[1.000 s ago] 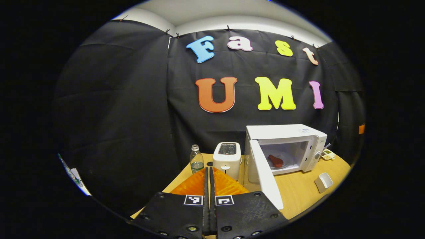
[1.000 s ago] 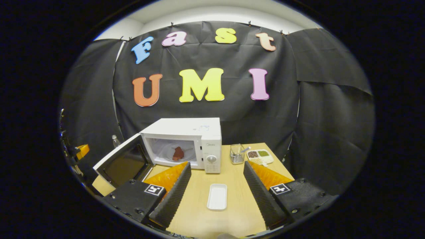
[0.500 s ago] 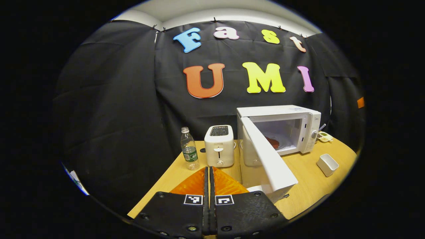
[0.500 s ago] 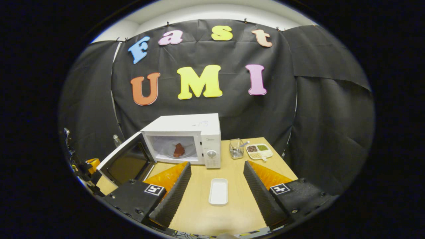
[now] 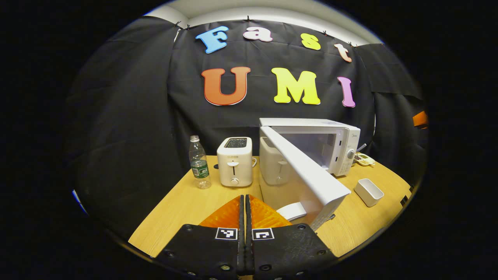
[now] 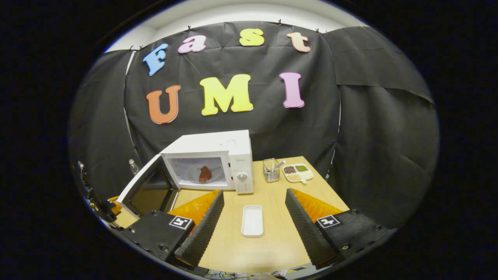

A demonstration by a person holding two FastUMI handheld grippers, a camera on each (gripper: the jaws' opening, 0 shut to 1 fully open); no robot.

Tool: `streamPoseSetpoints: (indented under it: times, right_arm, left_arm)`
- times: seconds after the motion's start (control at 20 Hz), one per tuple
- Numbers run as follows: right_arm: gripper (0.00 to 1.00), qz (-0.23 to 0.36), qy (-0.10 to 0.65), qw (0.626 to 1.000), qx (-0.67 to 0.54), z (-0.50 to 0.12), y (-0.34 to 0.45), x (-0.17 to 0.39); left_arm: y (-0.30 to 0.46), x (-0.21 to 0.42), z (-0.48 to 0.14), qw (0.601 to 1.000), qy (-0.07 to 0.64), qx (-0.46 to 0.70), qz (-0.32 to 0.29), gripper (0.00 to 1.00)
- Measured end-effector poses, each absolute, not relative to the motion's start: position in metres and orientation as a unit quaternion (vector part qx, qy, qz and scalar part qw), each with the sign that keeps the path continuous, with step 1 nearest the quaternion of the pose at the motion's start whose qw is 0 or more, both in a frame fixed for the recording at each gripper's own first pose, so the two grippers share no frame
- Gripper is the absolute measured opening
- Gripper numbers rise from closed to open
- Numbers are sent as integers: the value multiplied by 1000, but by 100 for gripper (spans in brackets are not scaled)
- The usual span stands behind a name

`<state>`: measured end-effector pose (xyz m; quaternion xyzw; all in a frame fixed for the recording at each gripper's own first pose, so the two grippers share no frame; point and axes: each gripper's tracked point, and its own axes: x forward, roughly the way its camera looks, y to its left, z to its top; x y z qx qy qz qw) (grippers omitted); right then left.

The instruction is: Open the microwave oven with the left hand, put the food in, and close the microwave oven.

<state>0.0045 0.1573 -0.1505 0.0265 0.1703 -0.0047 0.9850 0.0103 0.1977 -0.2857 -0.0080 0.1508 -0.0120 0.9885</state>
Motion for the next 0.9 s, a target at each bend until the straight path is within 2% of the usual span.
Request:
streamPoseSetpoints:
  times: [0.5, 0.55, 0.6, 0.9]
  right_arm:
    - [92, -1, 180, 983, 40, -144, 140, 6]
    - [100, -3, 177, 983, 44, -141, 136, 9]
    - [92, -5, 174, 984, 47, -139, 132, 11]
    - [92, -13, 183, 982, 48, -145, 107, 27]
  left_arm:
    - [78, 32, -295, 980, 159, -31, -118, 0]
    - [68, 37, -293, 979, 155, -27, -127, 0]
    - [59, 42, -292, 978, 154, -25, -135, 0]
    - [6, 71, -285, 974, 146, -19, -170, 0]
